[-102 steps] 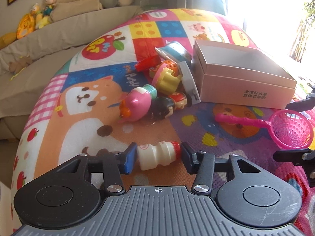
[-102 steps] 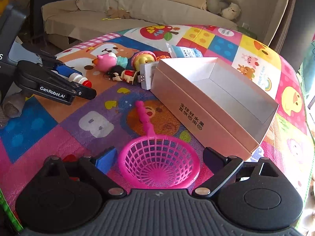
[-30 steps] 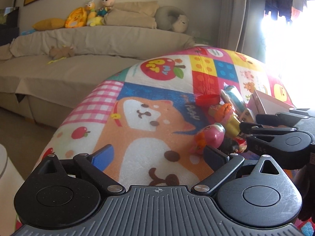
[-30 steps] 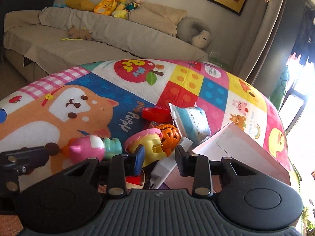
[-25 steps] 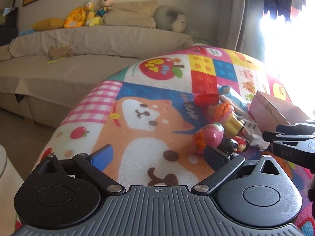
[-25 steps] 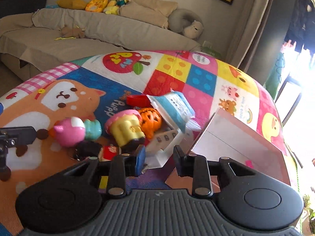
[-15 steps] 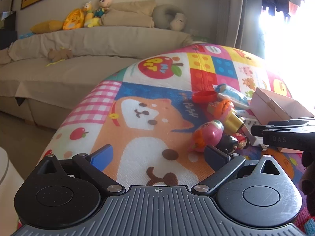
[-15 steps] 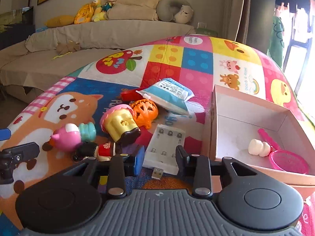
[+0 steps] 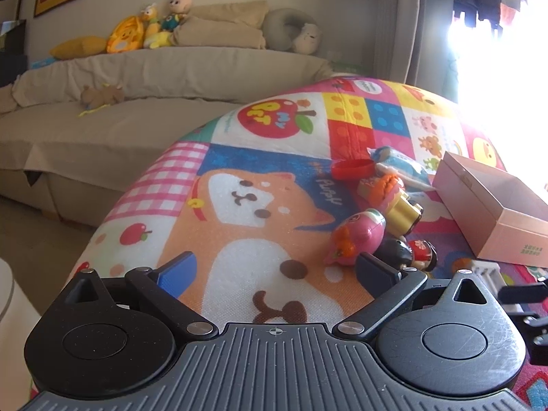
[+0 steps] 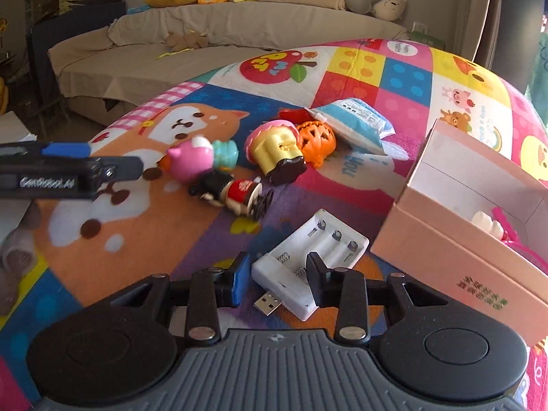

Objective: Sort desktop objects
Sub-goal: 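Grasp the white battery holder with the right tool, then grasp the black-and-red figurine keychain with the left tool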

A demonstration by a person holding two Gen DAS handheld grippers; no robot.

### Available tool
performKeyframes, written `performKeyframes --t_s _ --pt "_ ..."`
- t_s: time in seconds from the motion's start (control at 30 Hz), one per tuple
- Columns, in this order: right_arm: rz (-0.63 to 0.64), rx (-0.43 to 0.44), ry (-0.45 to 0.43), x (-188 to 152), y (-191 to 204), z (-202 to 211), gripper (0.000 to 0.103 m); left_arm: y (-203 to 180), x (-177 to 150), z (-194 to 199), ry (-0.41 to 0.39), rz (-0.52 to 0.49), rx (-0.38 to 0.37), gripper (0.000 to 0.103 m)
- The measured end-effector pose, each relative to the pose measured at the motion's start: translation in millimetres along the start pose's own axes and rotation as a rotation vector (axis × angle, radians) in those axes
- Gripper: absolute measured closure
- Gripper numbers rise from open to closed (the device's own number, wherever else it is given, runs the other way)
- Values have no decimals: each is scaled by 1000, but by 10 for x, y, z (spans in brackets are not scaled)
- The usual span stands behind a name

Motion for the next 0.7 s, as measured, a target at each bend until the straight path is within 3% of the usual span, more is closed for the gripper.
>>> performKeyframes --t_s 0.07,0.13,0.23,0.3,0.4,0.47,0.57,0.63,0.7 --pt "48 -21 8 -163 -20 212 67 -37 4 22 -1 -17 -14 1" --pt "90 -98 6 -312 -77 356 67 -99 5 63 2 -24 -55 1" --pt "97 -271 -23 -457 -265 496 48 -263 16 96 29 -34 -157 1" --pt "45 -346 -48 -506 -409 558 43 -453 28 82 51 -56 -235 1" --pt "-108 -360 -74 -569 -617 611 32 -748 52 -25 88 -95 -303 1" --pt "-176 -362 -81 -616 -688 605 24 -924 57 -150 95 -137 -287 1" --pt "-211 -371 -95 -646 -733 620 23 -1068 67 -386 118 -164 -199 1" --pt "-226 -374 -115 -657 -746 652 16 -1098 67 -519 147 -163 -157 2" --pt "-225 -366 -125 -668 -739 664 15 -1111 50 -600 164 -182 -132 8"
Point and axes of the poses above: each gripper's, at about its wrist camera, not at the fingertips, and z roughly against the way its jaws point, y to its left, x to its top, the point moved 1 cm from there along -z, roughly the way its jaws point, and after that the axes turned 7 degrees about -y, right-handed, at the moved point
